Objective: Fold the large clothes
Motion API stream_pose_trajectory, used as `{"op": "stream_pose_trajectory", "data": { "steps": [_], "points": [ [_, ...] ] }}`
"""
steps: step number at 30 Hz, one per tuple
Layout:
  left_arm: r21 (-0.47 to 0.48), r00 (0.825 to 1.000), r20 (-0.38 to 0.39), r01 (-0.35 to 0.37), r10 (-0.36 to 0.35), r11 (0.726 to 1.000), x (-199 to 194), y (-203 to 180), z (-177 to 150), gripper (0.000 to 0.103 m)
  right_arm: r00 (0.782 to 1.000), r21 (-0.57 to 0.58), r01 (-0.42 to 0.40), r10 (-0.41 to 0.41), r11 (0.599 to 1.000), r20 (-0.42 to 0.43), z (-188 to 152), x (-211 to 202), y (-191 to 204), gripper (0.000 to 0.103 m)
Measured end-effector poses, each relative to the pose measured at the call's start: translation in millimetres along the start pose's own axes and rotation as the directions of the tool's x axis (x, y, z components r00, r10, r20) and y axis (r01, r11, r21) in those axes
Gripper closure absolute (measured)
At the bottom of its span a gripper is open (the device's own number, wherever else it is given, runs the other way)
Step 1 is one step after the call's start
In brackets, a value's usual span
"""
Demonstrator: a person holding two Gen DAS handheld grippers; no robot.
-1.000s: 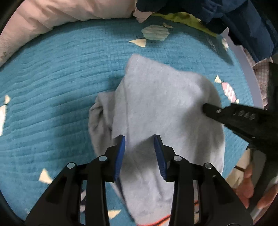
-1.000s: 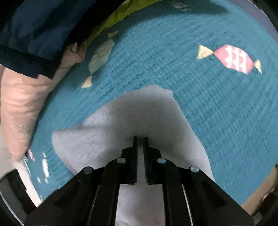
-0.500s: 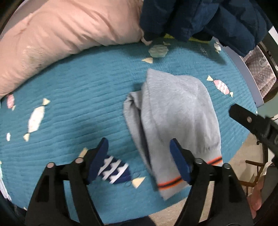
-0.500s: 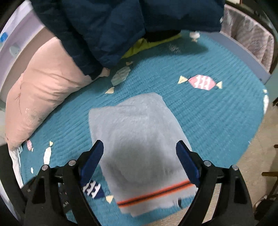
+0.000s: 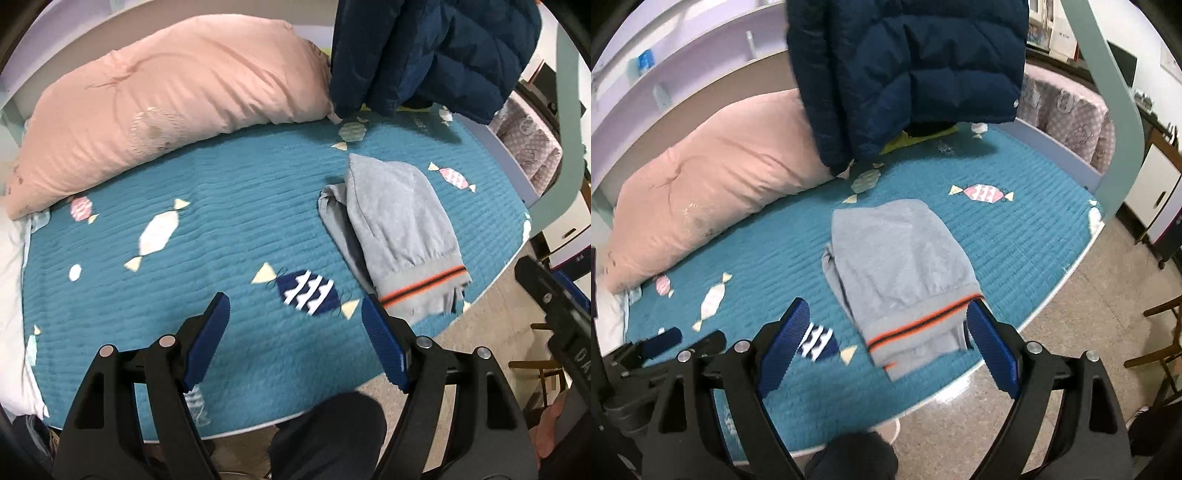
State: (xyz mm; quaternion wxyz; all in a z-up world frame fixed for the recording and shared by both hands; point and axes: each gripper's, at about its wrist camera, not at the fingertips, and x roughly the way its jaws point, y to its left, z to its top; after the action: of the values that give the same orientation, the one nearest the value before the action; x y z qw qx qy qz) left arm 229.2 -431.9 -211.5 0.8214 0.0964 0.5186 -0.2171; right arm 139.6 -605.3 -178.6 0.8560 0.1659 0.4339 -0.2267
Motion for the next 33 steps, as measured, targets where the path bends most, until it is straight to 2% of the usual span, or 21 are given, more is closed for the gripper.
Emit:
{"op": "stream_pose_trajectory", "data": {
  "steps": [5,8,12,16,20,25,33],
  "points": [
    [0.017,0.999,0.017,0.04,-0.04,0.999,-46.9,18.8,-33.2,0.028,0.996,-0.045,0.044,-0.04,0.998,0.082,-28.2,-54.8,28.6,0.019],
    [0.029,0.998,0.055,0.024,-0.026,0.999,-73.7,30.1,-51.9,0.028,0.986,-0.045,0.092,-0.085,0.995,0.146,-43.8,-88.4,44.6,0.019],
    [0.029,0.996,0.089,0.013,-0.015,0.999,-108.4,53.7,-76.6,0.028,0.984,-0.066,0.066,-0.054,0.996,0.171,-62.4,-126.7,69.4,0.019],
    [0.026,0.989,0.146,-0.016,0.012,1.0,-142.4,76.5,-97.3,0.028,0.973,-0.085,0.086,-0.065,0.993,0.222,-80.4,-158.5,95.6,0.019],
    [0.013,0.973,0.226,-0.048,0.044,0.999,-181.1,99.2,-116.2,0.028,0.958,-0.096,0.096,-0.066,0.991,0.279,-97.2,-186.7,119.6,0.019],
    [0.007,0.951,0.307,-0.045,0.041,0.999,-223.6,123.9,-133.6,0.028,0.944,-0.094,0.064,-0.03,0.994,0.328,-110.2,-210.8,138.9,0.019],
    [-0.004,0.906,0.421,-0.041,0.039,0.999,-281.6,152.4,-154.8,0.026,0.902,-0.159,0.08,-0.004,0.984,0.433,-116.7,-245.9,173.9,0.019]
  ]
}}
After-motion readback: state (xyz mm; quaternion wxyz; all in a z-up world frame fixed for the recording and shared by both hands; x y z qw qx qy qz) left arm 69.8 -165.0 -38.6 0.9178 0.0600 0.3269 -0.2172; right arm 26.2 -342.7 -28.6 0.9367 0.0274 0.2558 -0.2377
